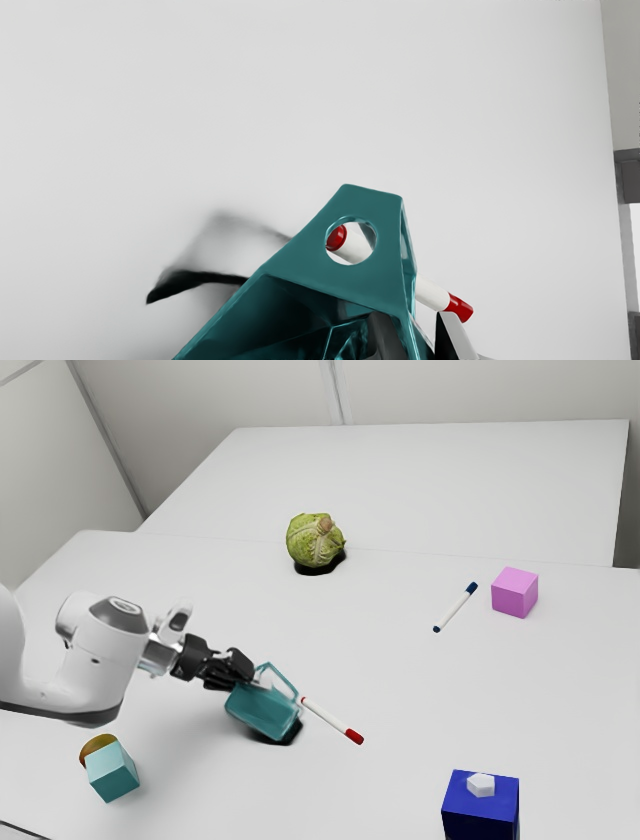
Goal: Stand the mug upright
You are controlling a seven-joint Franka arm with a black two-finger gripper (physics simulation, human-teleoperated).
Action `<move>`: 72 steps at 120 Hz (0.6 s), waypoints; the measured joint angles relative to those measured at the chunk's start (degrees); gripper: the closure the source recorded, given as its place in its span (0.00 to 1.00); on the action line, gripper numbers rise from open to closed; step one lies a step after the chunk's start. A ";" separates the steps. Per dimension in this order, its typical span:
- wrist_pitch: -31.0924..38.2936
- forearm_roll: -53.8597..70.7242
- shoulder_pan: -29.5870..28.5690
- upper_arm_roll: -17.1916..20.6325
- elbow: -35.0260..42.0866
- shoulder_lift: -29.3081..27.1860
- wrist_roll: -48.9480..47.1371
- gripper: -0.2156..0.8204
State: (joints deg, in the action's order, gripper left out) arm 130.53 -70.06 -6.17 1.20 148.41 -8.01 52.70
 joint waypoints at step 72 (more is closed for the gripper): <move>-2.73 20.75 -0.12 1.46 -9.95 -4.11 -2.81 0.97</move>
State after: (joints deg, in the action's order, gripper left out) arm 127.80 -49.31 -6.29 2.66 138.46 -12.12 49.88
